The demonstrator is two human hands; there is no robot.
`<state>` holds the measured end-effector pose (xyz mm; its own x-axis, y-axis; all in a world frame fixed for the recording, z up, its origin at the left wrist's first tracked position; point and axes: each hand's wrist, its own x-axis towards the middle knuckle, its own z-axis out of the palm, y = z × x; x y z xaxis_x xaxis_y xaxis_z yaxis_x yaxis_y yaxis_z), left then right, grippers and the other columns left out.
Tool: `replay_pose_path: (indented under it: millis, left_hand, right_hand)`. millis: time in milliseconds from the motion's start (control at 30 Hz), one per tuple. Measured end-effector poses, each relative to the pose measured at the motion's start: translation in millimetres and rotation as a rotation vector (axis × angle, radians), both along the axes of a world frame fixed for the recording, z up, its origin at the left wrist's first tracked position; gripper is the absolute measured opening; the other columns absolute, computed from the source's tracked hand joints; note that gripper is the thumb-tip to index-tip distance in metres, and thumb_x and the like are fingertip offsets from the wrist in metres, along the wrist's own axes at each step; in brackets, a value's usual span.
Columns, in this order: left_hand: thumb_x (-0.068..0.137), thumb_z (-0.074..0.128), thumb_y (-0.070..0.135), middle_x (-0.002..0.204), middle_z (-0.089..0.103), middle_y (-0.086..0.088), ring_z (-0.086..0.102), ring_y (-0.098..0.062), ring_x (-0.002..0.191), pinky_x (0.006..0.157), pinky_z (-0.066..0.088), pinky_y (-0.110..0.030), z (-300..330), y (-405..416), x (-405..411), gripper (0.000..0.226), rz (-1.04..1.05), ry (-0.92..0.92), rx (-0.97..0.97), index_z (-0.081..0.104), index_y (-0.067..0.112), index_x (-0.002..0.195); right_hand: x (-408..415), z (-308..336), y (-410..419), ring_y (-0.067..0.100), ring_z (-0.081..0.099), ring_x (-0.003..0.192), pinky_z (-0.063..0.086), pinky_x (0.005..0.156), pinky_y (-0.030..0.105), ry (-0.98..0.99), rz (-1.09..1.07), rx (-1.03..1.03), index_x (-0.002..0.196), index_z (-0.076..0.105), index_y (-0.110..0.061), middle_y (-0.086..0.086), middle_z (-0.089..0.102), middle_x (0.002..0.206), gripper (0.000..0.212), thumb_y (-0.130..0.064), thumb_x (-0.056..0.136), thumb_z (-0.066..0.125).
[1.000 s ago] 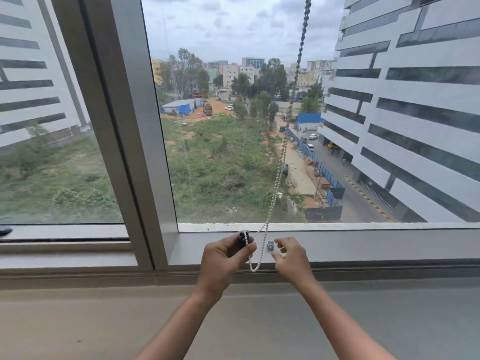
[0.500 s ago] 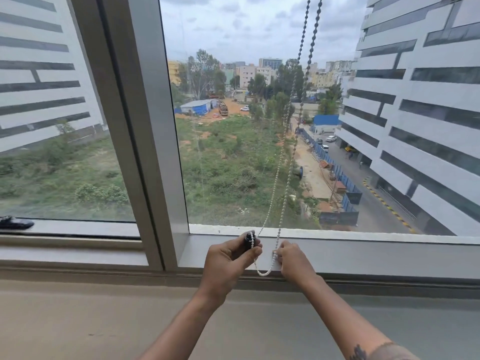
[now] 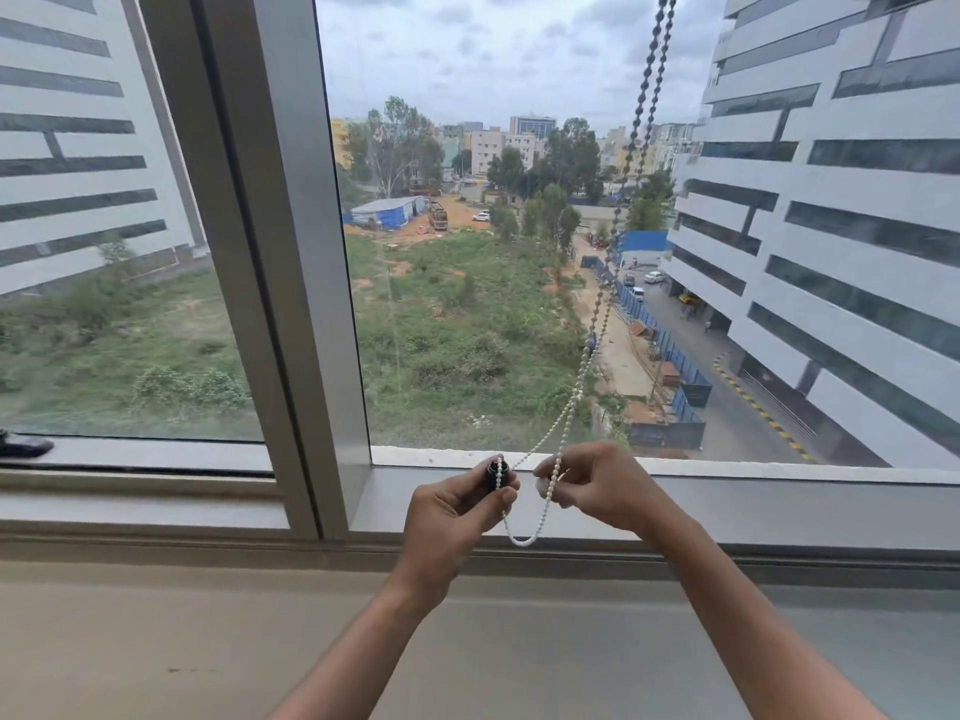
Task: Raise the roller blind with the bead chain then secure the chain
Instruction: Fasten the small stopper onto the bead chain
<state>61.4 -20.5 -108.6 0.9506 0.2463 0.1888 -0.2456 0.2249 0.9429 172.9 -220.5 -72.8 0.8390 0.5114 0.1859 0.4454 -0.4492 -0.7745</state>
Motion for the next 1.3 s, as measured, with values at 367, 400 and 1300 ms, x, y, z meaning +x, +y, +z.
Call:
replay_pose_path:
  millis: [367, 400, 1300]
  left_hand:
    - [0.089, 0.078, -0.014, 0.105, 0.081, -0.024, 0.069, -0.031, 0.098, 0.102, 0.056, -0.064, 5, -9, -11, 0.041, -0.016, -0.008, -0.044, 0.082, 0.012, 0.12]
    - [0.088, 0.078, -0.014, 0.106, 0.081, -0.025, 0.07, -0.031, 0.098, 0.102, 0.057, -0.061, 6, -10, -12, 0.042, -0.016, -0.009, -0.045, 0.081, 0.012, 0.12]
    - [0.08, 0.088, -0.01, 0.104, 0.085, -0.018, 0.077, -0.021, 0.093, 0.086, 0.065, -0.03, 15, -5, -32, 0.039, -0.041, -0.04, -0.035, 0.085, 0.008, 0.115]
  right_hand:
    - [-28, 59, -2, 0.035, 0.081, 0.088, 0.068, 0.081, 0.047, -0.109, 0.088, 0.175, 0.106, 0.087, -0.013, 0.01, 0.084, 0.093, 0.024, -0.004, 0.084, 0.09]
    - [-29, 62, -1, 0.028, 0.082, 0.087, 0.067, 0.08, 0.038, -0.132, 0.106, 0.154, 0.106, 0.087, -0.013, 0.008, 0.083, 0.095, 0.024, -0.003, 0.084, 0.09]
    - [-54, 114, 27, 0.021, 0.076, 0.091, 0.059, 0.077, 0.023, -0.364, 0.37, -0.313, 0.116, 0.084, -0.01, 0.009, 0.08, 0.105, 0.026, -0.003, 0.09, 0.083]
